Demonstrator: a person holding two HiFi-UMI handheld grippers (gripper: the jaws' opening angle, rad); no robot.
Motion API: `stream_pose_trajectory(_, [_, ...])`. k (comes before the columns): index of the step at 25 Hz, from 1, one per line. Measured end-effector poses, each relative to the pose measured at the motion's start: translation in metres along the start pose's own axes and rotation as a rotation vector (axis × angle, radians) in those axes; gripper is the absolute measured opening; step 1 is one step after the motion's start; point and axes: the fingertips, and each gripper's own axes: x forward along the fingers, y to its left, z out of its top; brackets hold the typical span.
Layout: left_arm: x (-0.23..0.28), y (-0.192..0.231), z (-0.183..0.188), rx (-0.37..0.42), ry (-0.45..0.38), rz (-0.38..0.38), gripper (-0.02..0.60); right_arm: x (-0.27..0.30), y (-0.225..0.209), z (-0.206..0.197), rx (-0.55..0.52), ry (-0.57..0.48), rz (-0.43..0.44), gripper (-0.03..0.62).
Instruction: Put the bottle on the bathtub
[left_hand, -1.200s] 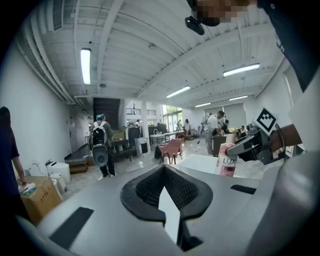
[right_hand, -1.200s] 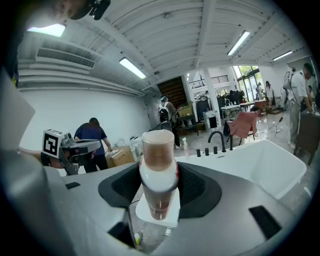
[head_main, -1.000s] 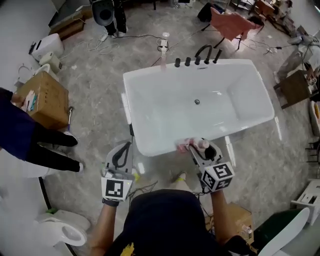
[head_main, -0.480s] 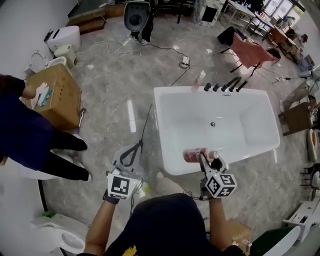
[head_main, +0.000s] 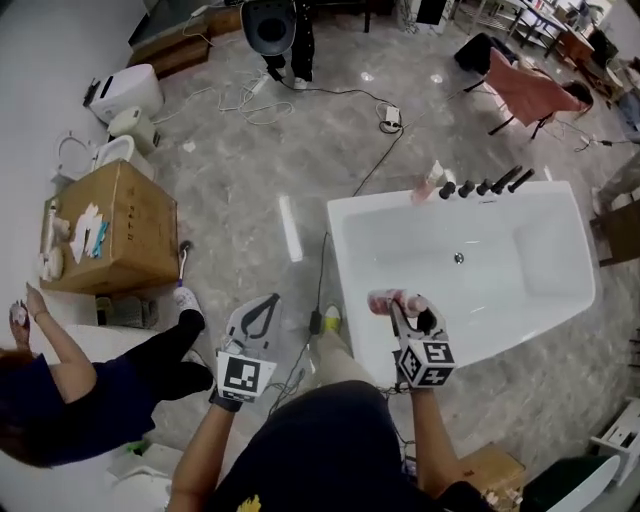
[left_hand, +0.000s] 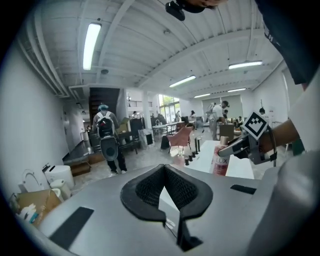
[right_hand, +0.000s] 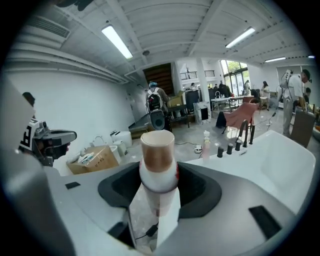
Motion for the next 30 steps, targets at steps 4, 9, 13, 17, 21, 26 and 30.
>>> stream_pose_trajectory(4, [0.059, 0.038, 0.021, 0.010, 0.005, -0.021, 0.017, 0.081, -0.006, 0.016, 0.036, 0.017, 0.013, 0.218])
stream_pose_trajectory(9, [0.135, 0.086, 0.034, -0.017, -0.012, -0.006, 0.017, 0.178, -0.025, 0.049, -0.005, 0.027, 0.020, 0.218])
stream_pose_trajectory(13, [0.186, 0.123, 0.023, -0.040, -0.004, -0.009, 0.017, 0.253, -0.033, 0.066, -0.041, 0.045, 0.017, 0.218])
stream_pose_trajectory(17, [0.226, 0.149, 0.014, -0.045, -0.023, -0.037, 0.017, 0.316, -0.038, 0.071, -0.055, 0.069, -0.004, 0.218])
stream_pose_trajectory(21, [0.248, 0.166, -0.008, -0.091, -0.007, -0.104, 0.017, 0.361, -0.029, 0.064, -0.064, 0.106, -0.046, 0.216])
stream_pose_trajectory(26, [0.268, 0.186, -0.039, -0.125, 0.015, -0.165, 0.017, 0.414, -0.019, 0.051, -0.081, 0.139, -0.074, 0.216])
stream_pose_trajectory(30, [0.276, 0.198, -0.058, -0.136, 0.044, -0.185, 0.017, 0.449, -0.016, 0.033, -0.111, 0.182, -0.074, 0.216])
